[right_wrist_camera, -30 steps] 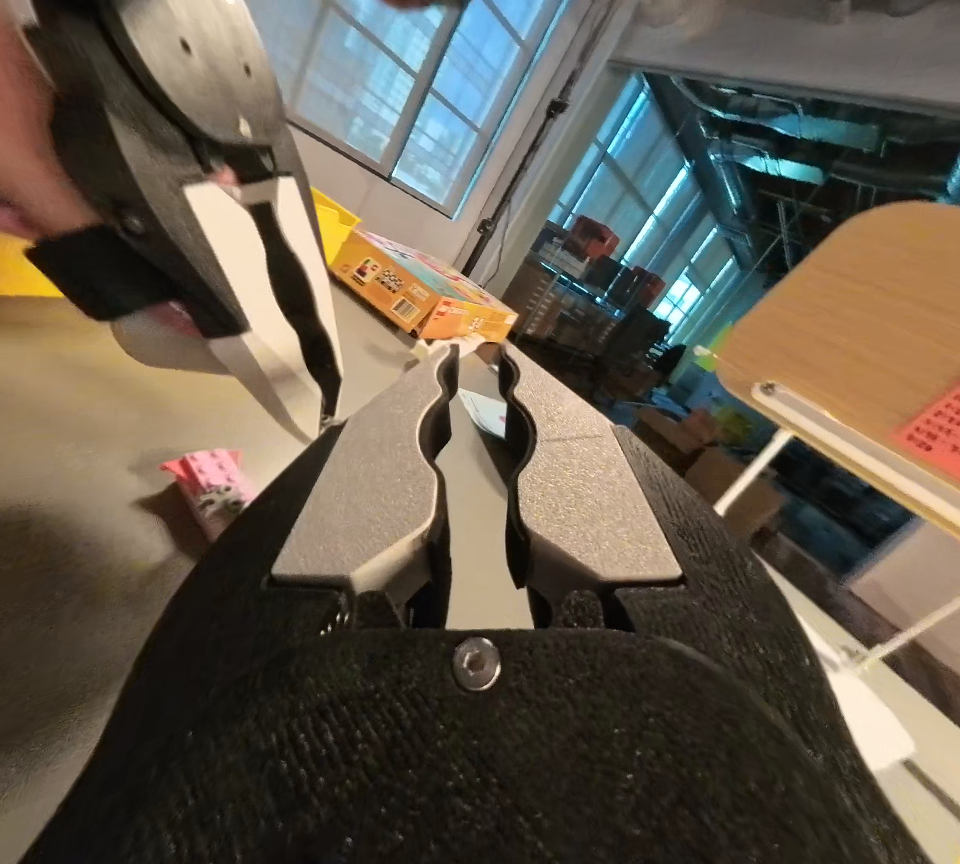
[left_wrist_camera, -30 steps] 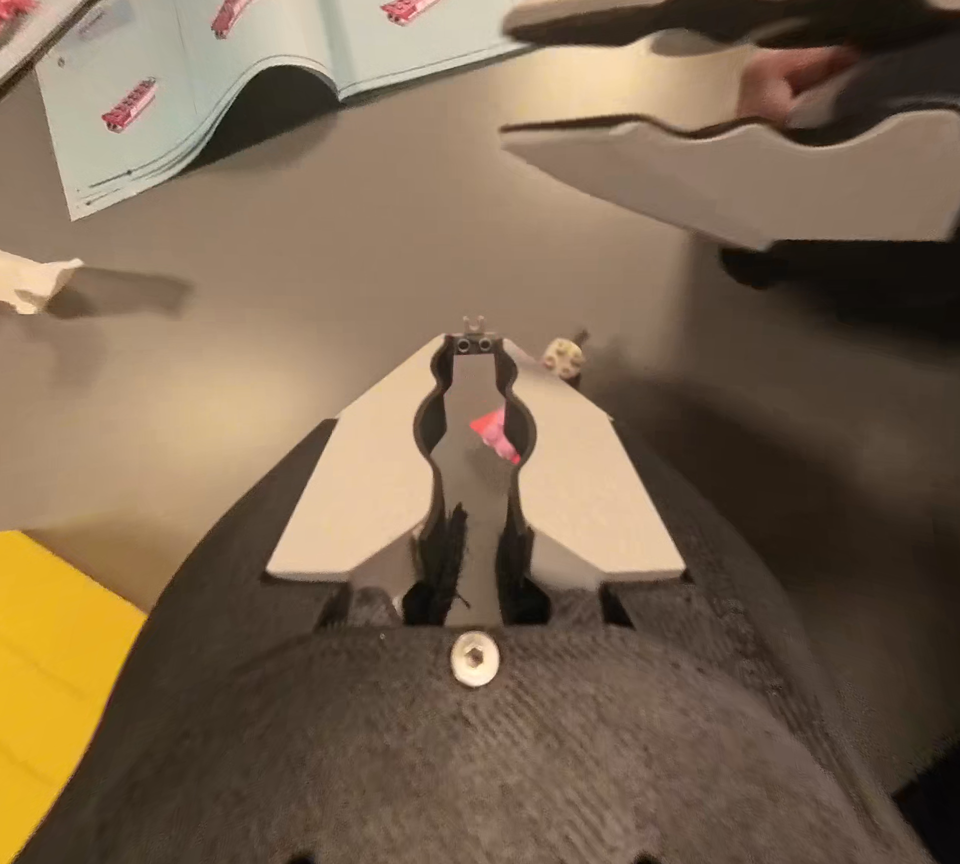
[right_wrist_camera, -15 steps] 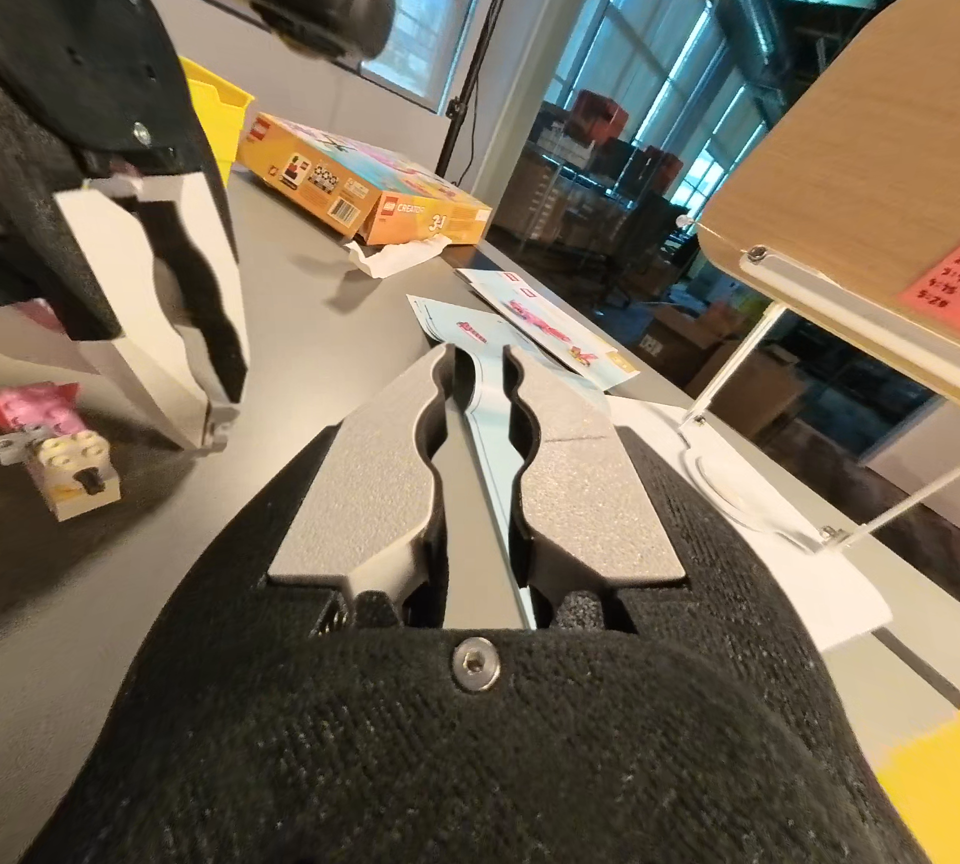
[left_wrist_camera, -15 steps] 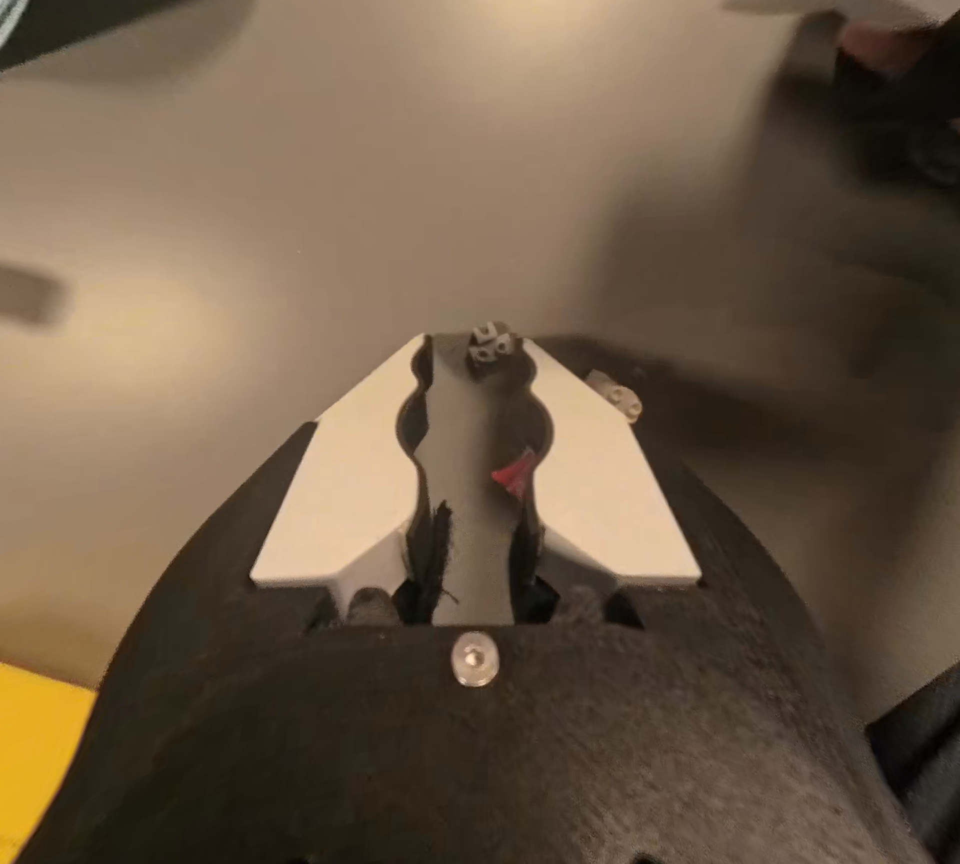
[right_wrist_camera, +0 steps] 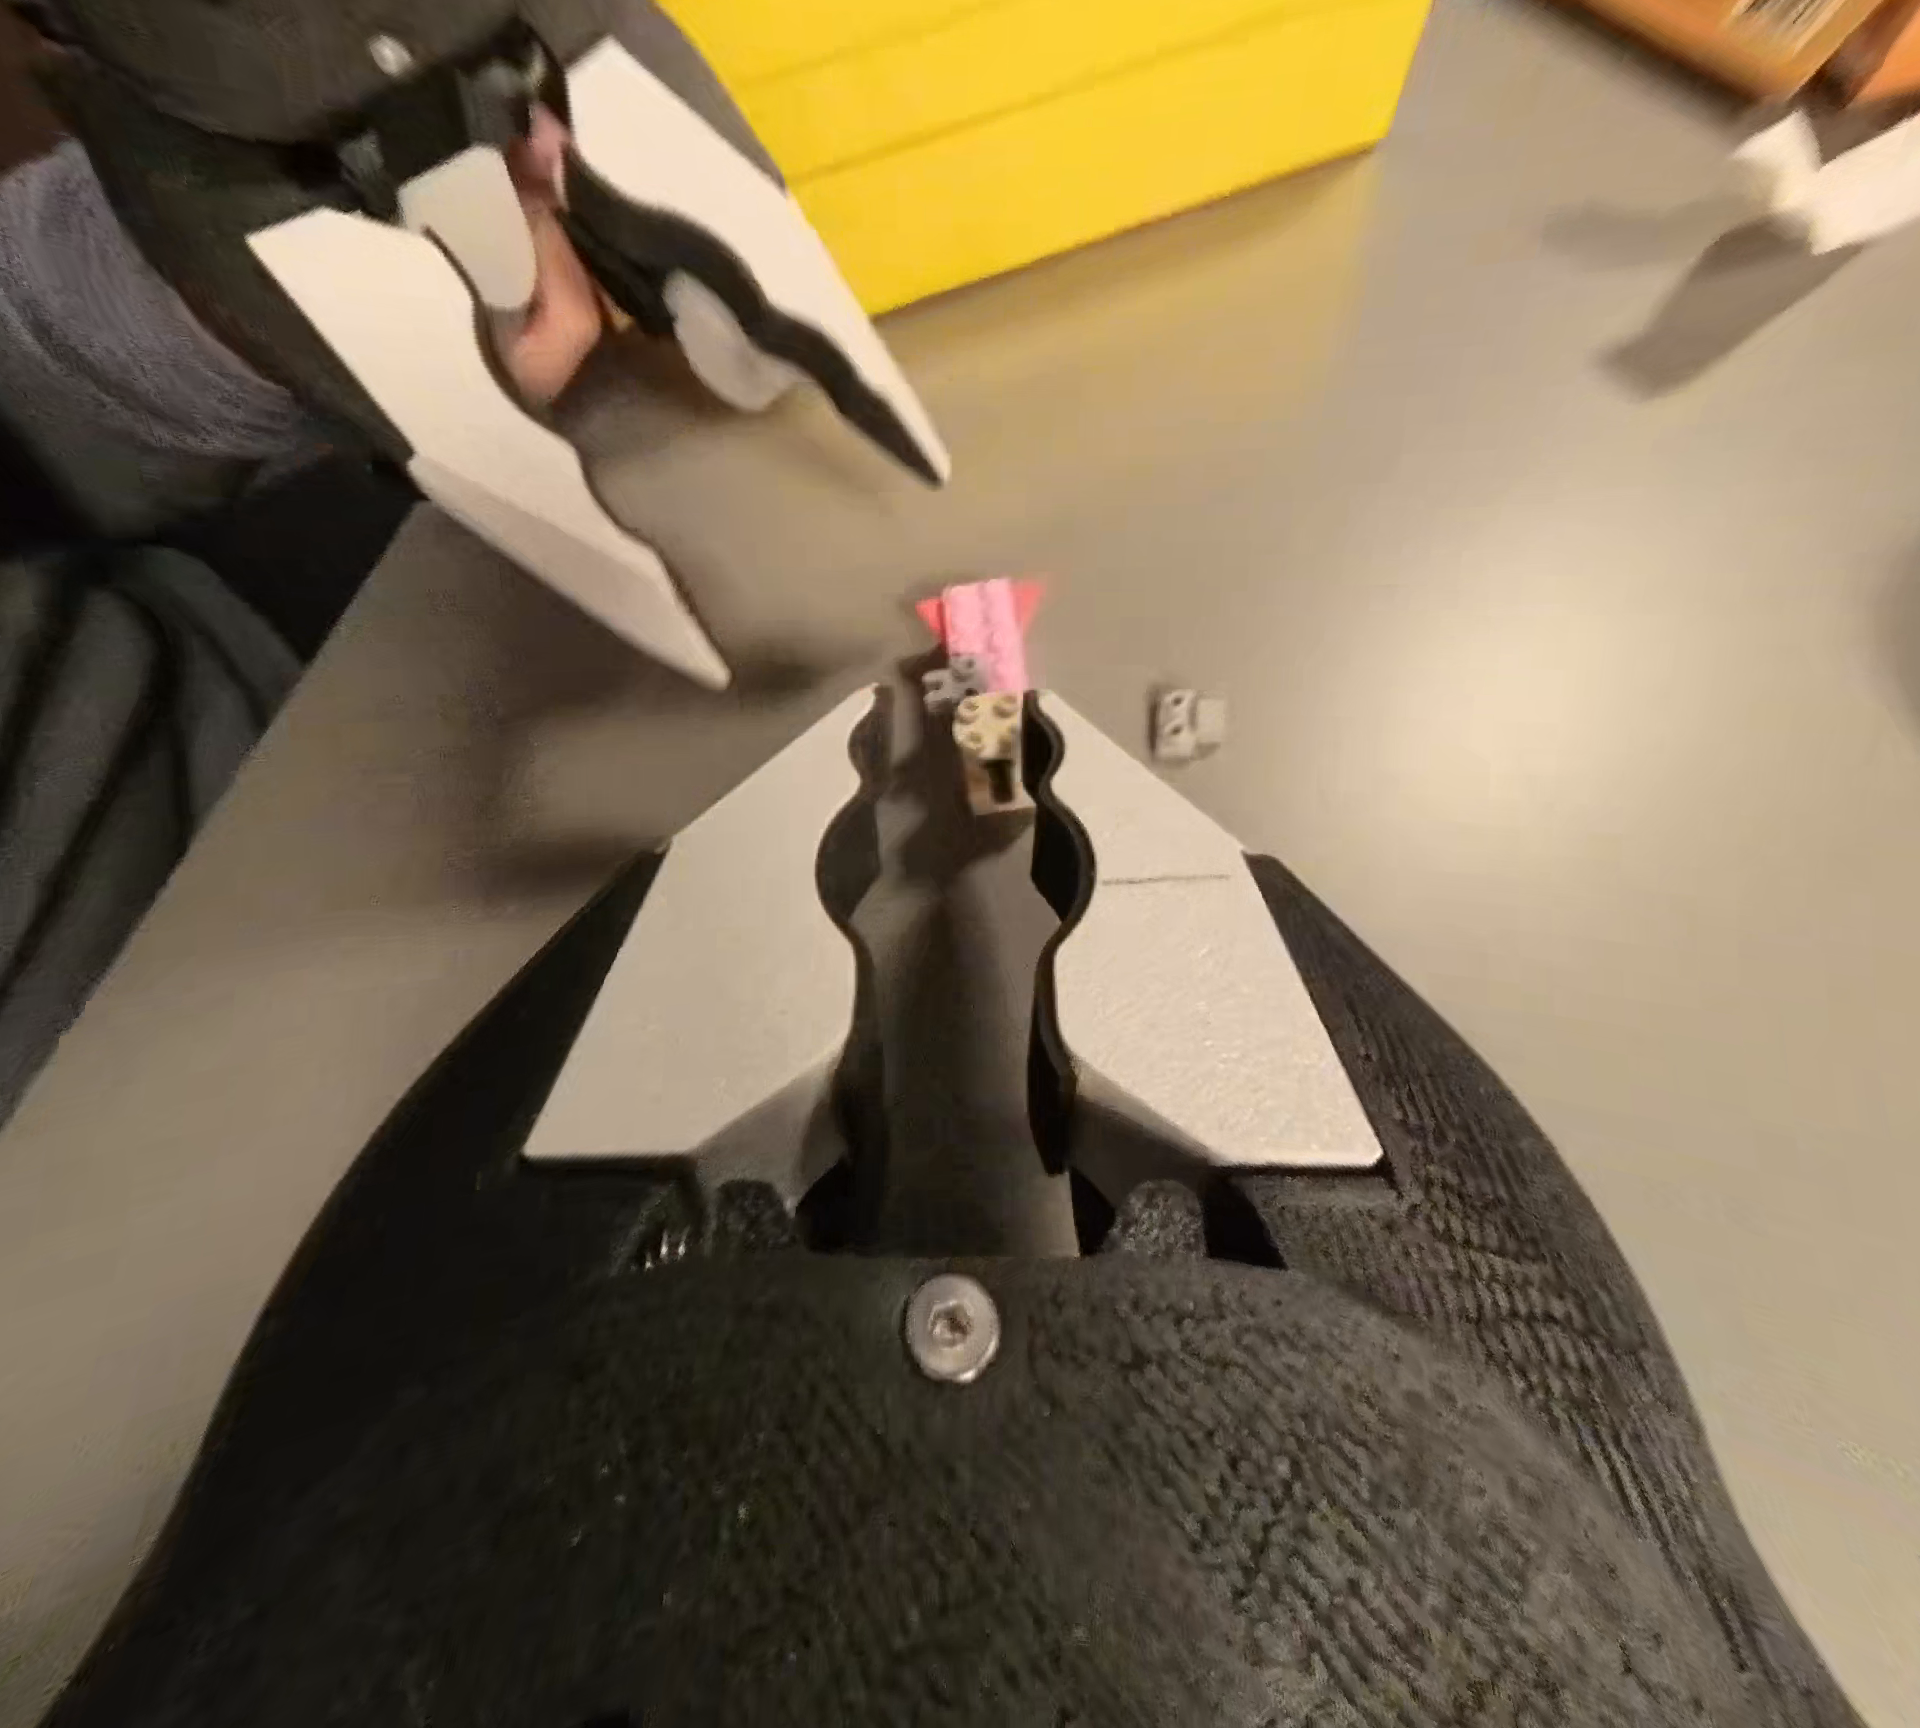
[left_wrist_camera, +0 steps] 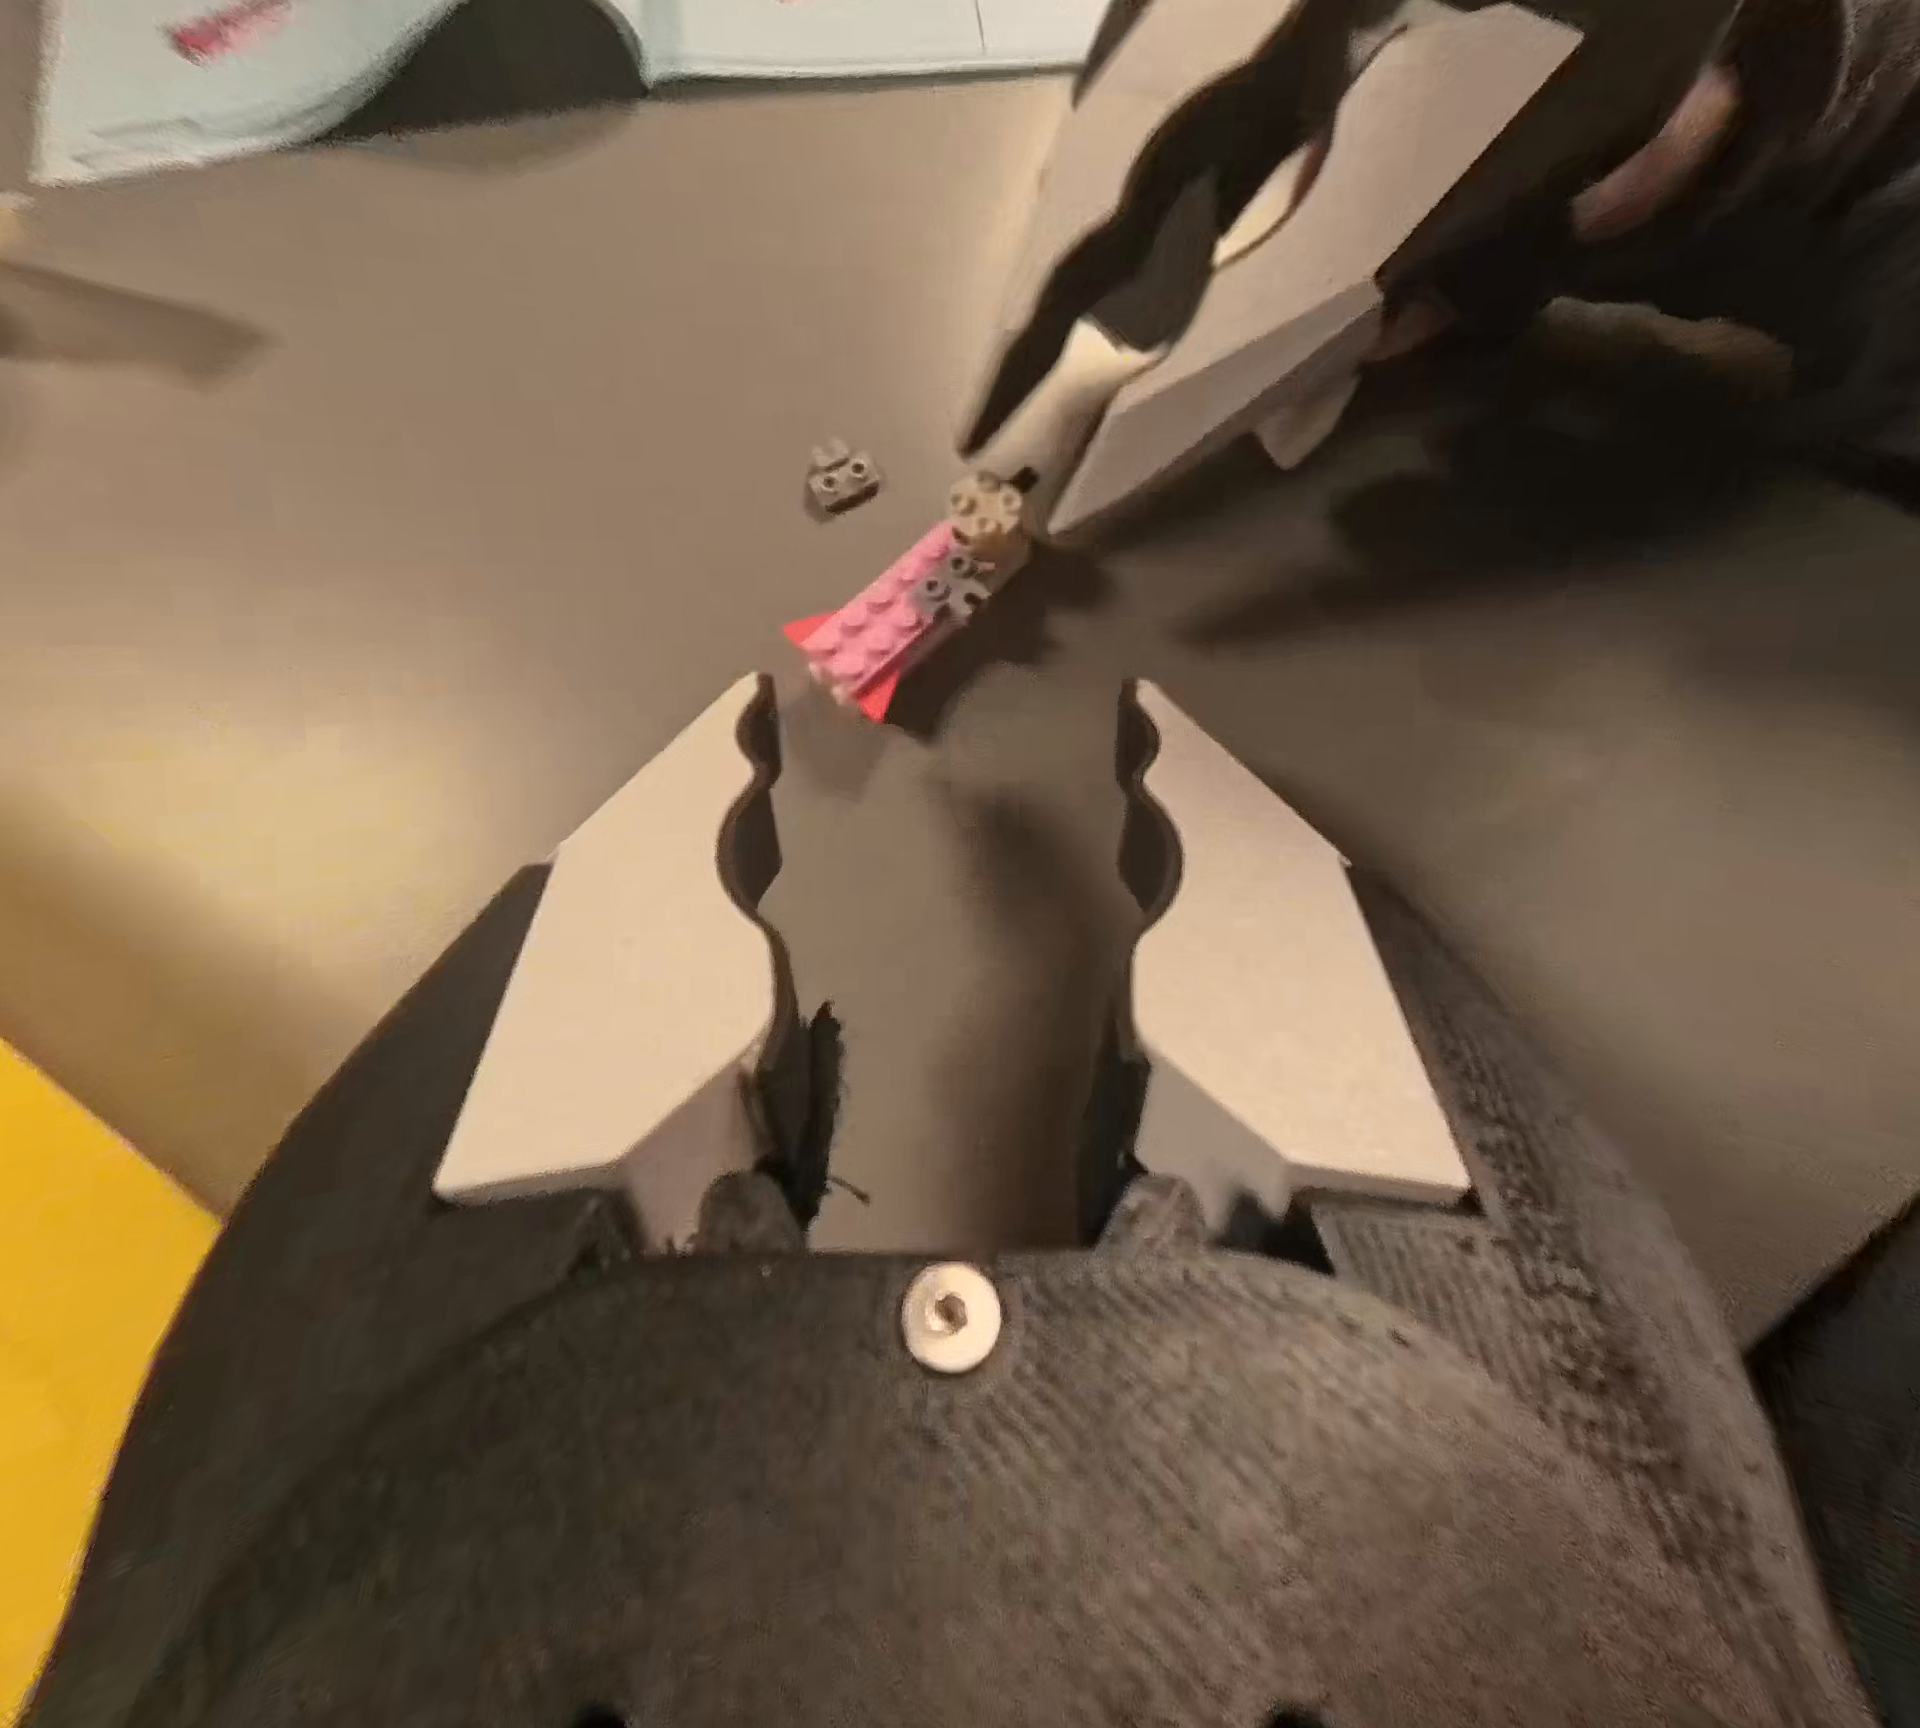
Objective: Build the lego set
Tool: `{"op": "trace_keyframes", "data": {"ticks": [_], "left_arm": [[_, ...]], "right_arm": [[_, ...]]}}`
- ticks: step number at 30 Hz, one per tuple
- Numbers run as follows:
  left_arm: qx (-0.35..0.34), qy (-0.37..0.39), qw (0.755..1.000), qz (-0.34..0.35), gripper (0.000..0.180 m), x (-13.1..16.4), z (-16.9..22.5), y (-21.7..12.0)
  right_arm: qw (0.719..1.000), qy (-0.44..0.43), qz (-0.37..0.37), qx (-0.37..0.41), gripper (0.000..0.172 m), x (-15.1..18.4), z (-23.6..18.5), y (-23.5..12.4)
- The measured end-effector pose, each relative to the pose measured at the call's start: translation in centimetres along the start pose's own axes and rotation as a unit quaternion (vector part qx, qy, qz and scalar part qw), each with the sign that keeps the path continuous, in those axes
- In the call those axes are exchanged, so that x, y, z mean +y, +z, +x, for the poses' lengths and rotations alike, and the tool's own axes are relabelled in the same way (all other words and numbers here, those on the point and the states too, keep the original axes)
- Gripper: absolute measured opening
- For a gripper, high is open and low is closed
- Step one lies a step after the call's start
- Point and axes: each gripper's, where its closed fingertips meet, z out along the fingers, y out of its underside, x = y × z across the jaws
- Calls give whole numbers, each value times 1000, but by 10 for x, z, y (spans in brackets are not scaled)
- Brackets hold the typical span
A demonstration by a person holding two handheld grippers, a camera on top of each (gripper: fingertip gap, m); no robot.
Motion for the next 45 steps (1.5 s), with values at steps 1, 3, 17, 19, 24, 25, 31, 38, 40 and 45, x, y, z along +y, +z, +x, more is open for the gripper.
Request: {"op": "trace_keyframes", "data": {"ticks": [1,3,17,19,24,25,31,38,40,45], "left_arm": [[-7,2,1000,15,63,0,-4,-3],[7,-19,1000,23,64,2,-5,-2],[39,-21,999,16,73,13,11,7],[36,-23,999,12,76,18,10,8],[38,-30,999,19,81,19,9,7],[36,-31,999,26,83,18,8,7],[-16,-47,995,91,93,-1,-7,8],[-72,3,986,152,80,-20,-20,-2],[-98,40,982,158,75,-23,-21,-4],[-218,202,943,147,54,-31,-26,-11]], "right_arm": [[1000,9,-11,-3,24,3,-1,2],[1000,21,-9,0,25,3,-4,2],[996,57,-55,31,39,17,-10,13],[994,44,-69,70,38,20,-7,17],[982,-15,-72,175,15,17,4,17],[983,-11,-57,176,15,13,3,17],[977,59,70,192,15,-24,5,11],[970,86,158,161,15,-50,-7,5],[970,87,164,158,15,-51,-7,3],[965,131,200,106,15,-59,-14,-1]]}}
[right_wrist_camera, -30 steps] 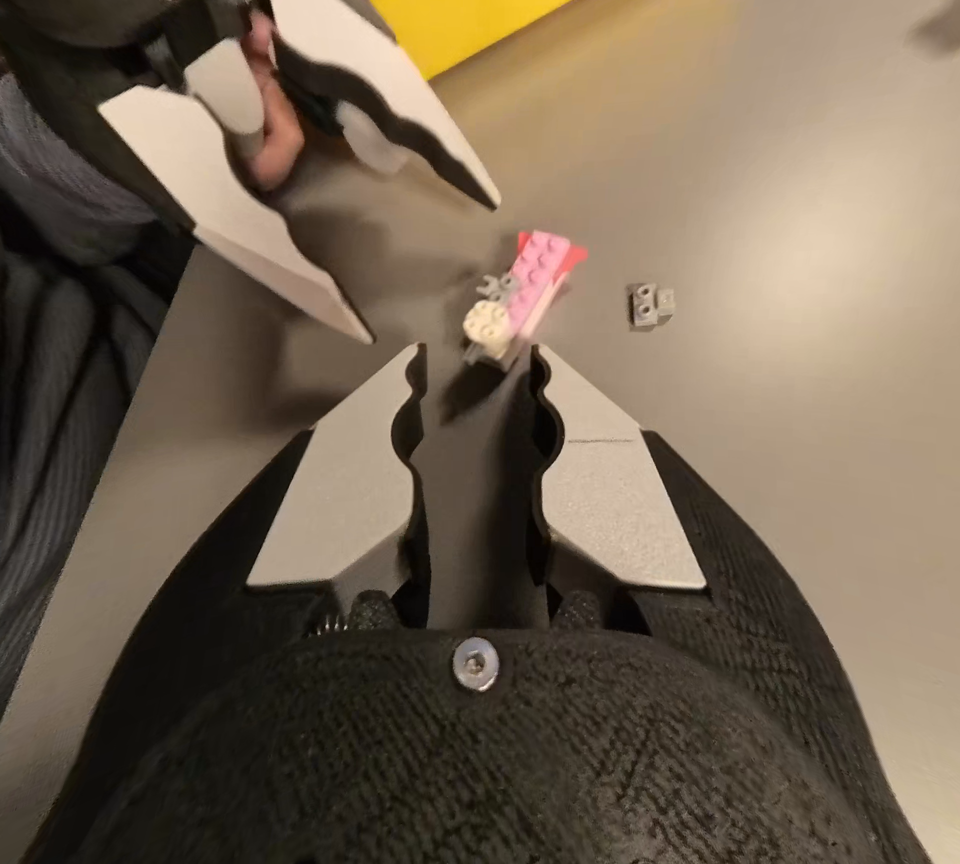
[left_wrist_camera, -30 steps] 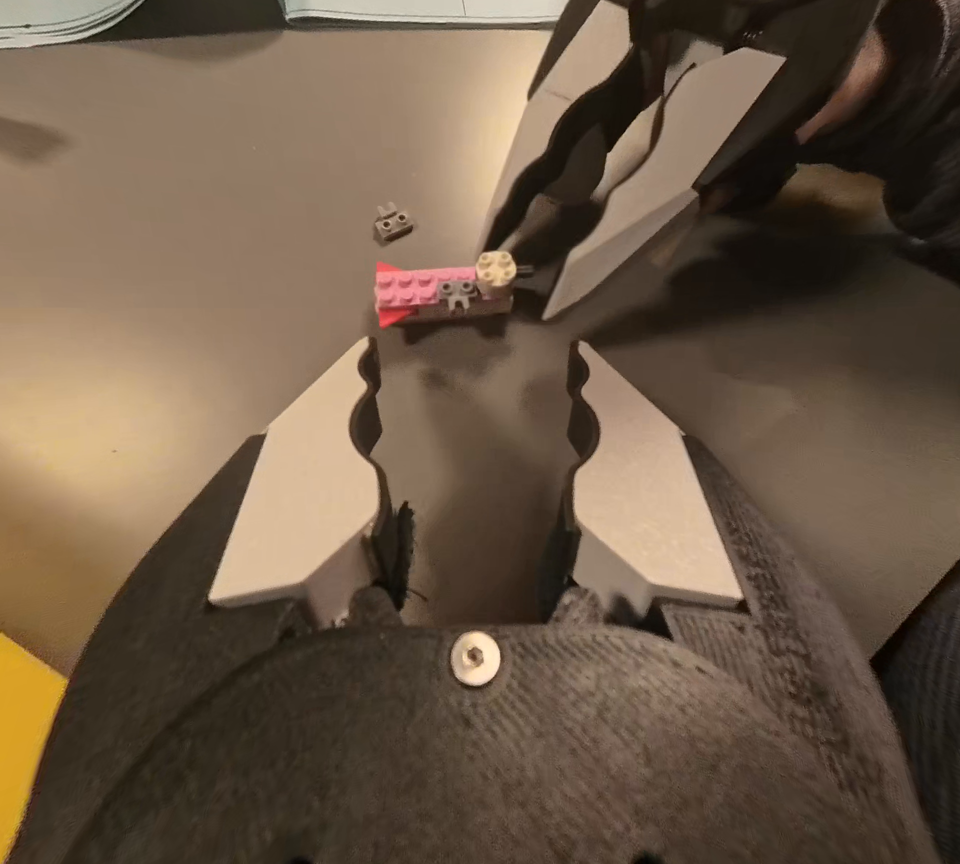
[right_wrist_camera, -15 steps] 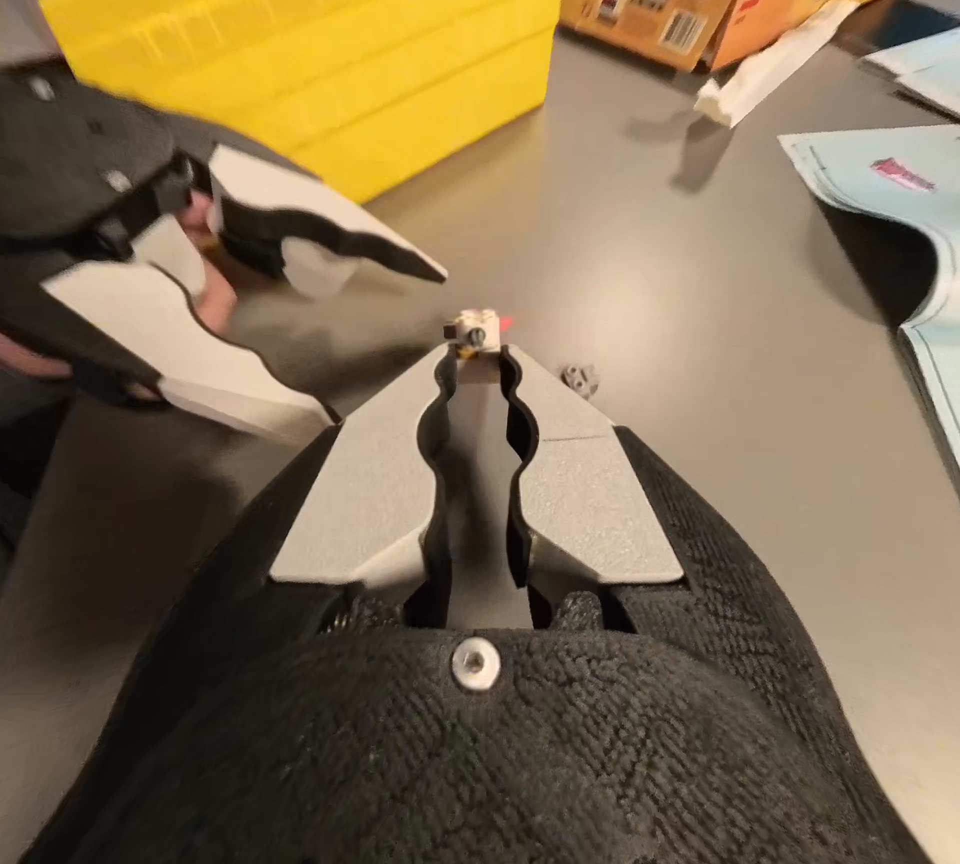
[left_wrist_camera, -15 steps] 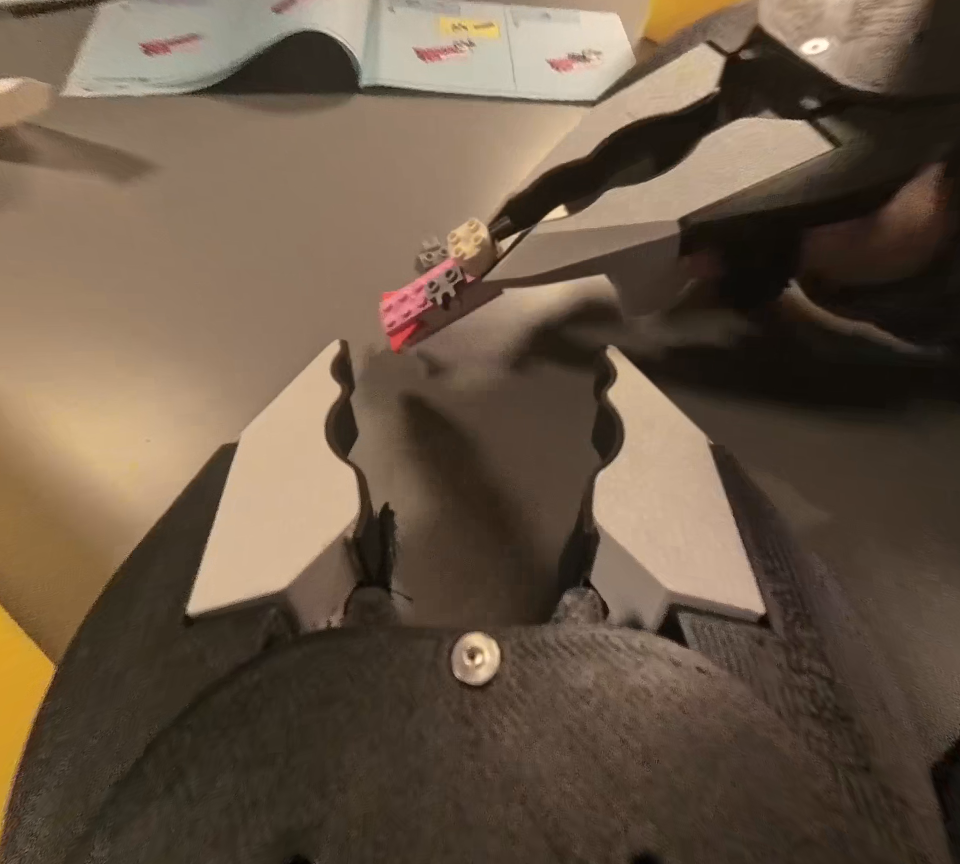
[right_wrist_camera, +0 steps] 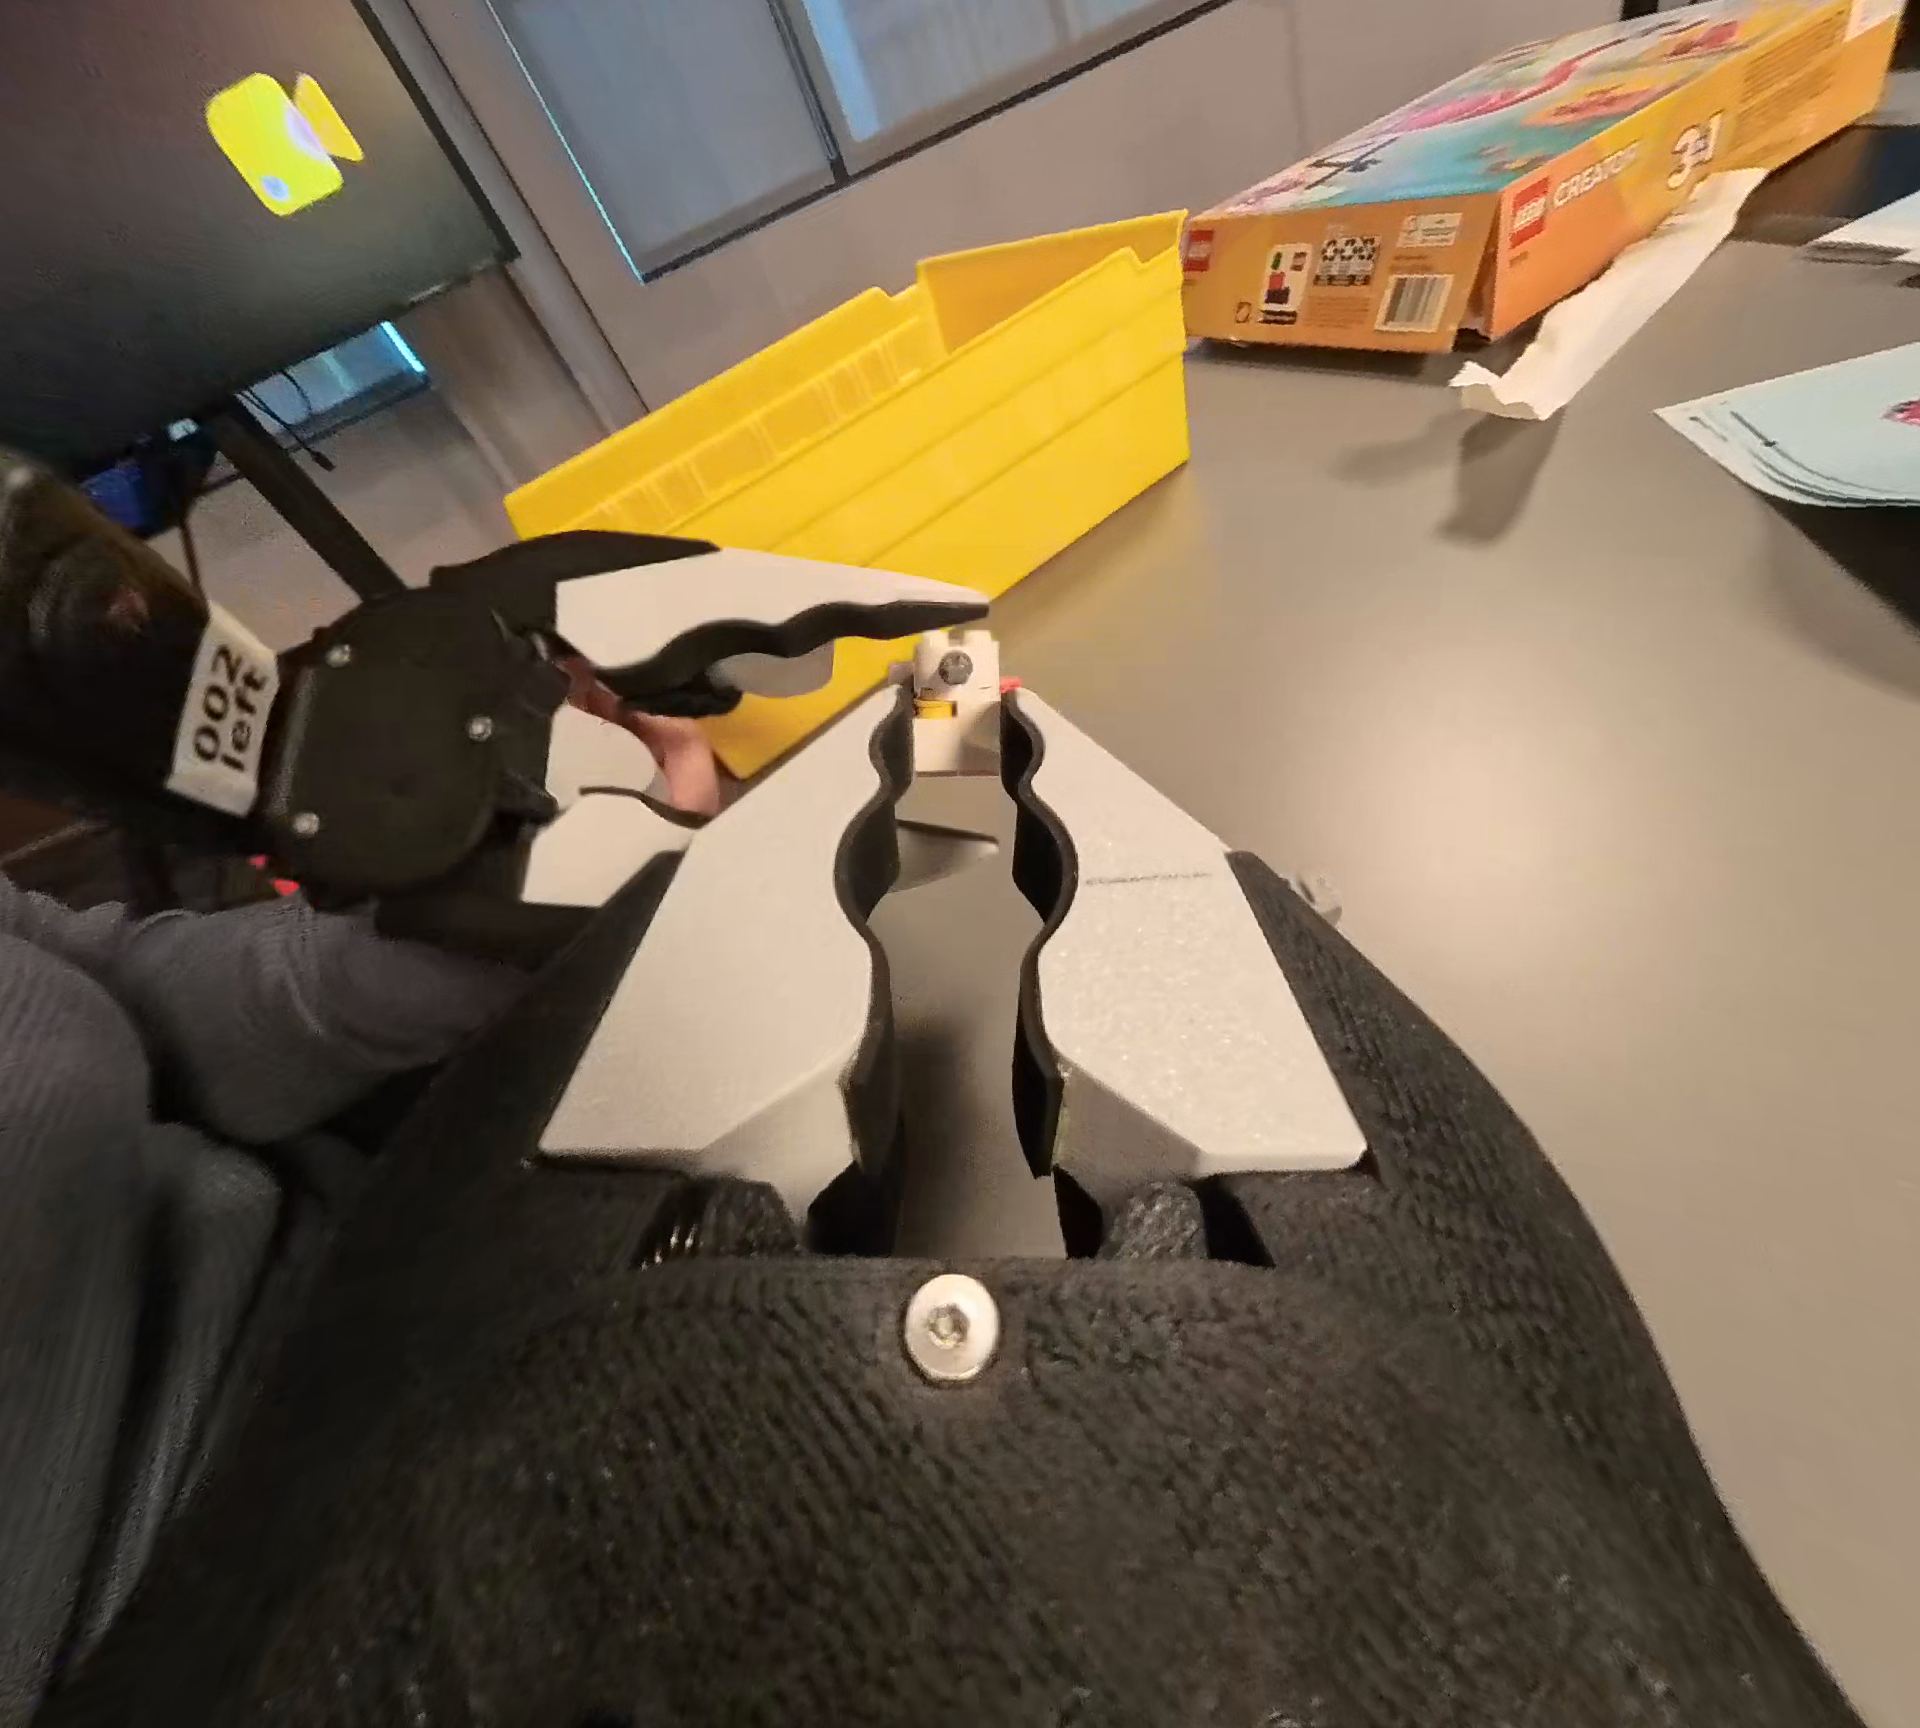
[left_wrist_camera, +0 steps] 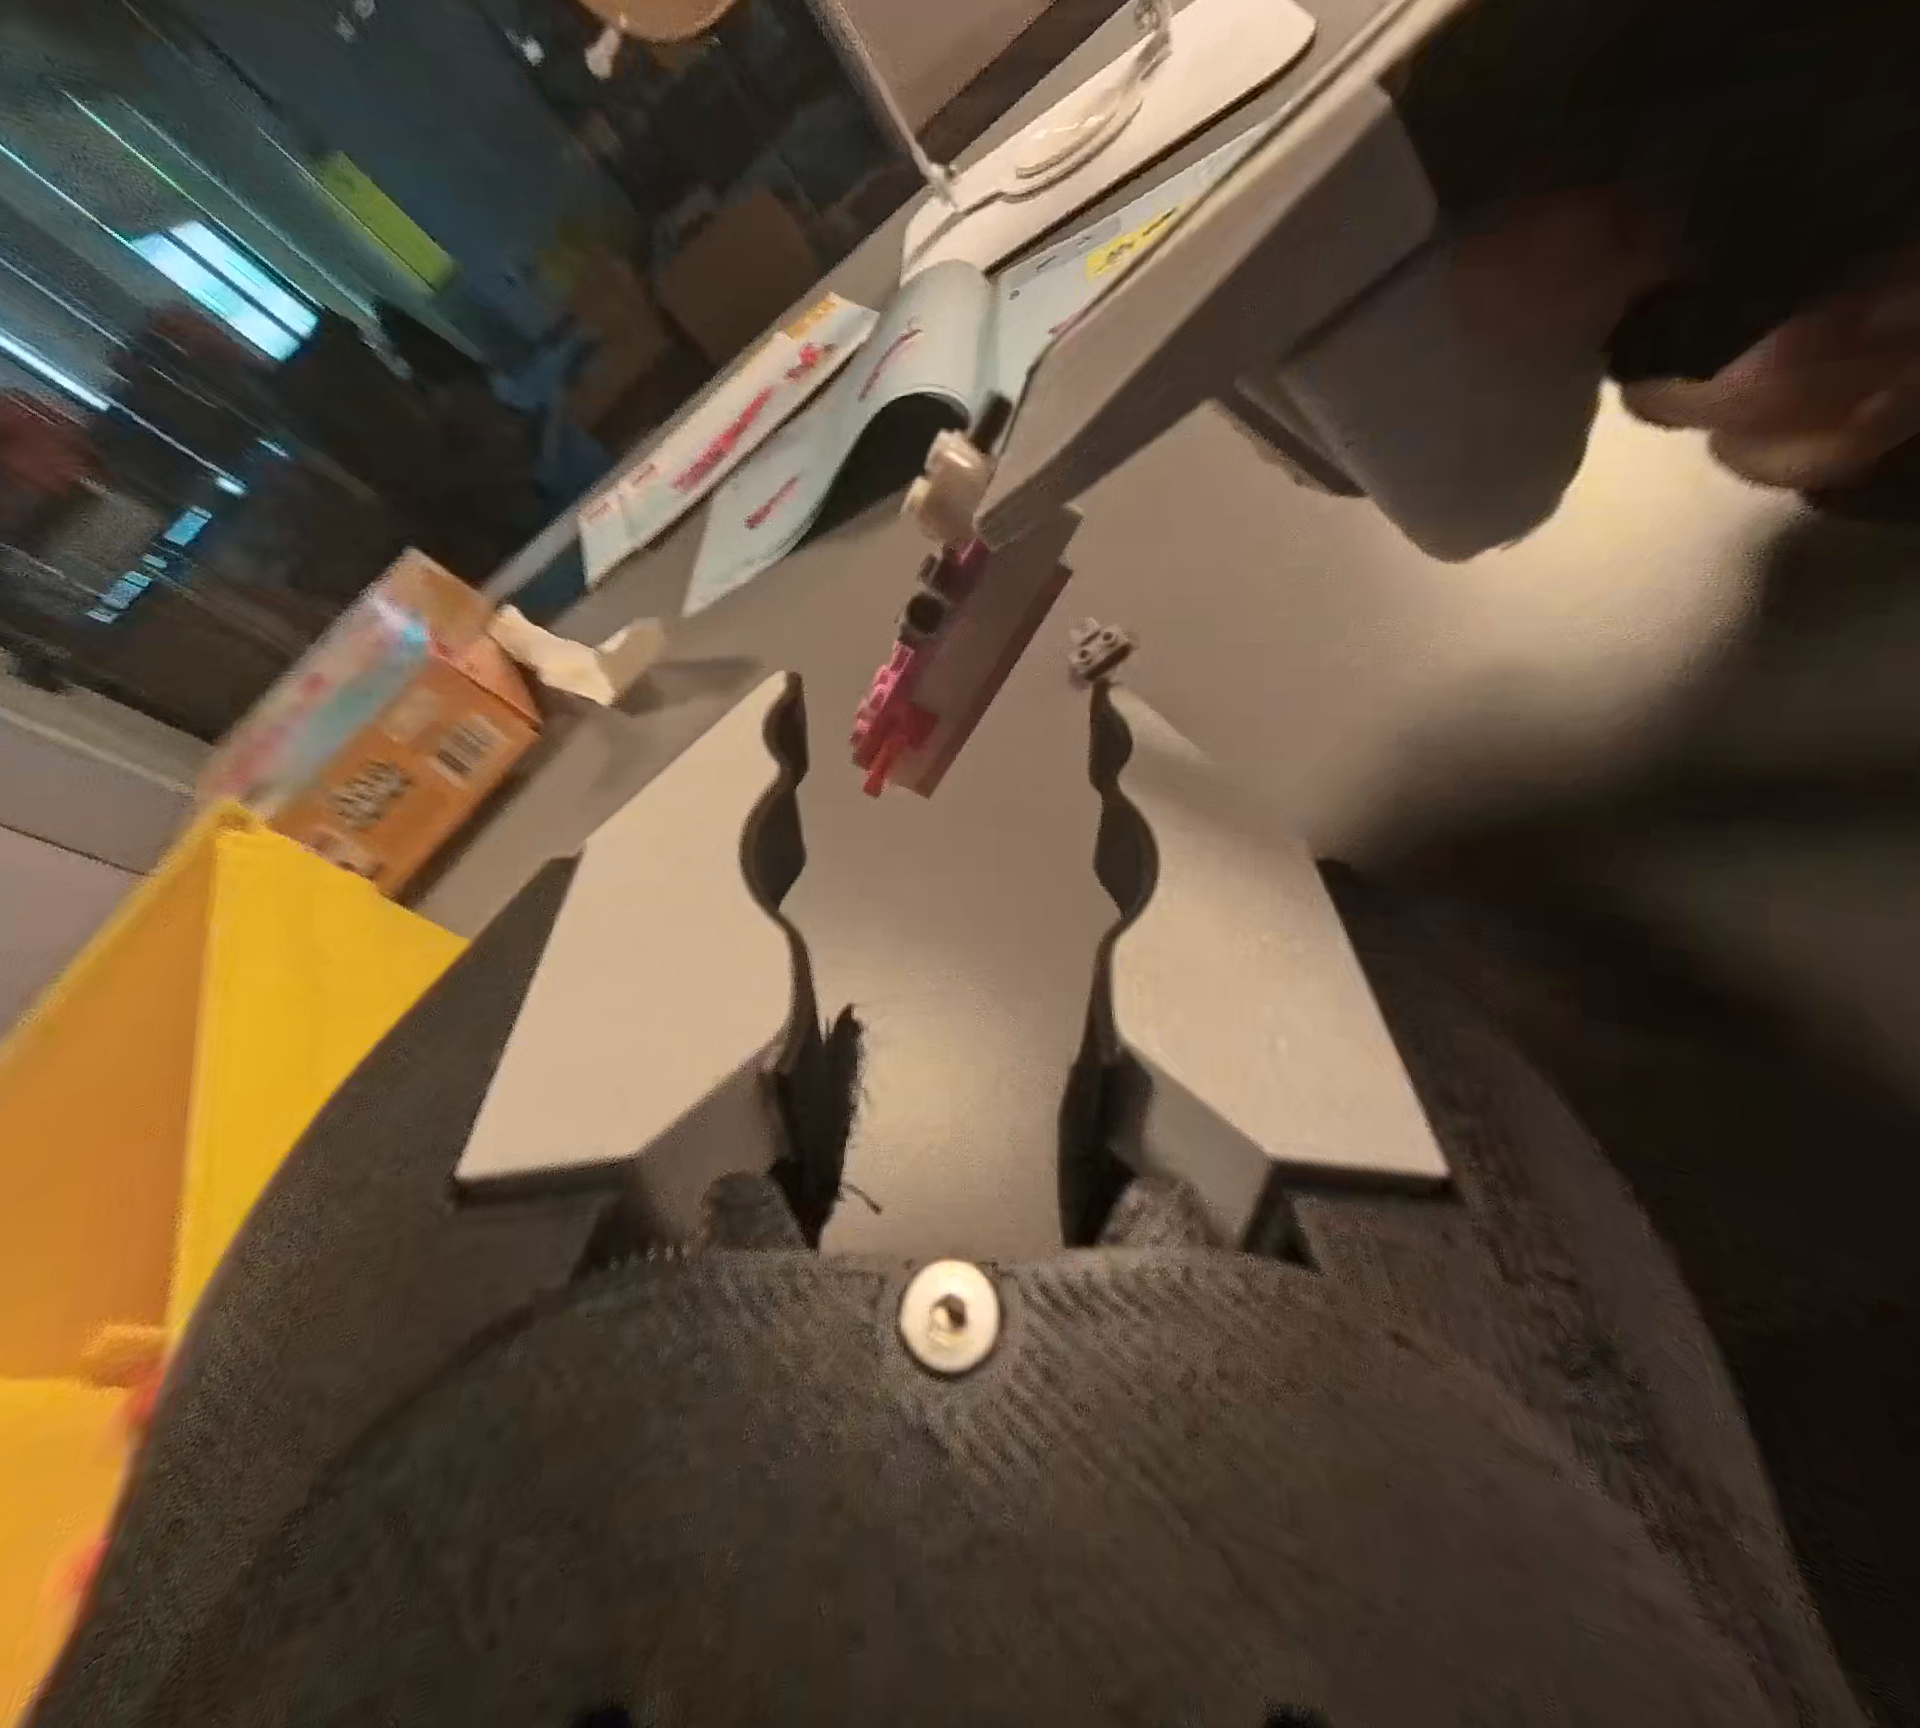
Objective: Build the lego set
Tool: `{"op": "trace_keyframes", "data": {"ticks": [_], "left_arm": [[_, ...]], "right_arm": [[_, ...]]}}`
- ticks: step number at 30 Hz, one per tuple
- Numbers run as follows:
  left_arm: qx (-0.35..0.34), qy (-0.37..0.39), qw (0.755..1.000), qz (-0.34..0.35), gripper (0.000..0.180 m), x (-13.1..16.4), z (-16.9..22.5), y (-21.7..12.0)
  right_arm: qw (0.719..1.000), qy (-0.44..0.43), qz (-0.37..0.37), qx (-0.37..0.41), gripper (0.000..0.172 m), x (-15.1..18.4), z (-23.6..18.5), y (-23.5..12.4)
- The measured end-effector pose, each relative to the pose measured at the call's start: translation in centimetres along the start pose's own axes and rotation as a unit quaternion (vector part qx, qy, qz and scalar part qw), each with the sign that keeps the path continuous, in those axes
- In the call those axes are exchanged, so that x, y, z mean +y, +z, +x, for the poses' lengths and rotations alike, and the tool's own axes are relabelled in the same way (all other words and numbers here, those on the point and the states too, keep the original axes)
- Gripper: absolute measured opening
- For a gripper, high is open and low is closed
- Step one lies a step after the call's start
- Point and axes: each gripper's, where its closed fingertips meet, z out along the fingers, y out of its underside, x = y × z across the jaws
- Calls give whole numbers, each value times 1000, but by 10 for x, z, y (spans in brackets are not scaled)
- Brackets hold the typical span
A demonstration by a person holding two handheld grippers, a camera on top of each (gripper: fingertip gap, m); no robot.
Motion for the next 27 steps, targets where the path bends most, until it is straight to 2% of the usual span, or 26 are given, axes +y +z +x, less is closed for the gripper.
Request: {"op": "trace_keyframes", "data": {"ticks": [3,5,7,10,13,16,19,21,23,25,27], "left_arm": [[-20,39,999,-2,42,0,-1,0],[-29,50,998,2,25,-2,-3,-1],[-23,59,998,-3,20,0,-1,-1],[0,72,997,-24,19,6,5,3],[5,134,990,-34,19,9,8,5],[-12,233,972,-29,19,8,12,7],[-27,340,940,-16,19,6,16,8],[-36,372,927,-15,19,5,15,9],[-29,356,934,-15,19,5,17,11],[-32,284,958,3,21,-1,15,11],[-37,186,982,9,60,-8,7,10]], "right_arm": [[1000,-9,1,-18,15,-2,-5,-2],[999,-13,-2,-36,15,-1,-10,-2],[998,-22,2,-56,17,-3,-14,-4],[997,-38,-10,-60,35,-2,-11,-9],[996,-46,-48,-56,38,5,-7,-13],[993,-57,-95,-44,34,17,-2,-15],[989,-64,-127,-45,26,27,-2,-16],[986,-70,-144,-47,16,32,-2,-17],[985,-74,-149,-43,15,32,0,-18],[989,-70,-125,-36,15,24,1,-19],[994,-74,-85,-8,15,11,8,-18]]}}
